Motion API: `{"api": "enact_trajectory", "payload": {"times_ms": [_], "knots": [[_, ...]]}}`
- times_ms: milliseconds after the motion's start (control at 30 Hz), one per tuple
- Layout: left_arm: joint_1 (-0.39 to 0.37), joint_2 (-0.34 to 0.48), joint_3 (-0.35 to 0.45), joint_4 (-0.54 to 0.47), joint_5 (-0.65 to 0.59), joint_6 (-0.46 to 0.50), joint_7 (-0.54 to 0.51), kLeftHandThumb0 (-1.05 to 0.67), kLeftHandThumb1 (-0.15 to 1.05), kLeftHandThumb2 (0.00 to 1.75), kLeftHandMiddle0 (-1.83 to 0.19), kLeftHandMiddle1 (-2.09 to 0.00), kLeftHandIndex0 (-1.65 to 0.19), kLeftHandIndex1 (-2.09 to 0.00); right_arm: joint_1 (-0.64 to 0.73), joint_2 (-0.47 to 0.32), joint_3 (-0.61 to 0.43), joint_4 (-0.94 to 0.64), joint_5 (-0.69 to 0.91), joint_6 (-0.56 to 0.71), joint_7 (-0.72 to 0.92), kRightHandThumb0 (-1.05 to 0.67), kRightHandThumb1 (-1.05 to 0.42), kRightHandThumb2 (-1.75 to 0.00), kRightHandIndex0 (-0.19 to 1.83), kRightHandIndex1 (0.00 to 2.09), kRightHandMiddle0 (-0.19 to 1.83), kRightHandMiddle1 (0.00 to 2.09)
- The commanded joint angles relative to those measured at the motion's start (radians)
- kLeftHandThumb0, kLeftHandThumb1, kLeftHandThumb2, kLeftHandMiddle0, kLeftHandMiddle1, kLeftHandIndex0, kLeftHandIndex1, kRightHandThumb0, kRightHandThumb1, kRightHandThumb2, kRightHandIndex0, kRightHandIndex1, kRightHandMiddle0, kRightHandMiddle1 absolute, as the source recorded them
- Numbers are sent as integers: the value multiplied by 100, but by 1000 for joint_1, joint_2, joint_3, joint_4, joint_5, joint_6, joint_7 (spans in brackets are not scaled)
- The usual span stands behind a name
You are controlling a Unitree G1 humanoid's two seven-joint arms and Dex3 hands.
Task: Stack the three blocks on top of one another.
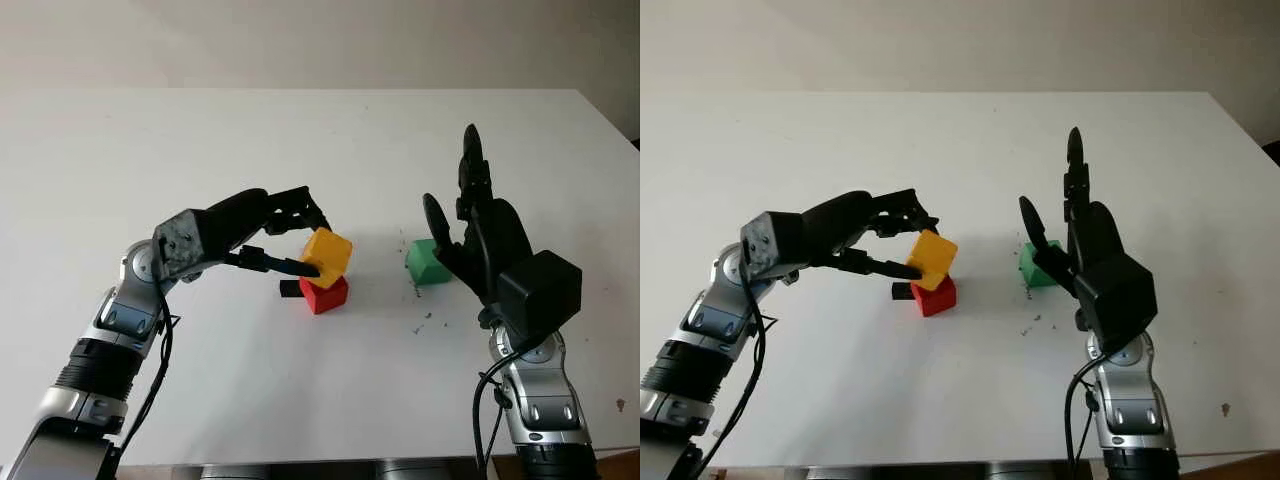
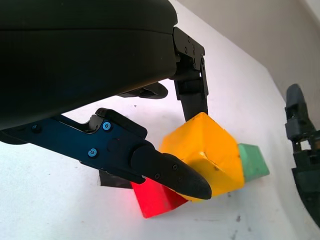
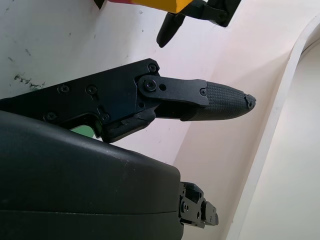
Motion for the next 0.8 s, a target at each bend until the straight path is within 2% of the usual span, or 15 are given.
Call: {"api": "enact_trajectory", "payload": {"times_ms": [0,533,767], "knots": [[6,10,-10,-17,14,-17,10,-49,104,6,-36,0,-32,-134,-6,-12,-6,-9,2,-5,1,-79,-105,-52,-19,0,-19,5],[10,12,-12,-23,25,-18,7,-51,104,6,-35,0,-32,-129,-7,-12,-9,-7,10,-12,8,-78,-105,-52,-19,0,-19,5],[13,10,-4,-17,21,-34,16,-50,104,5,-36,0,-26,-122,-7,-13,-10,-7,15,-6,12,-80,-105,-52,-19,0,-19,5]]}}
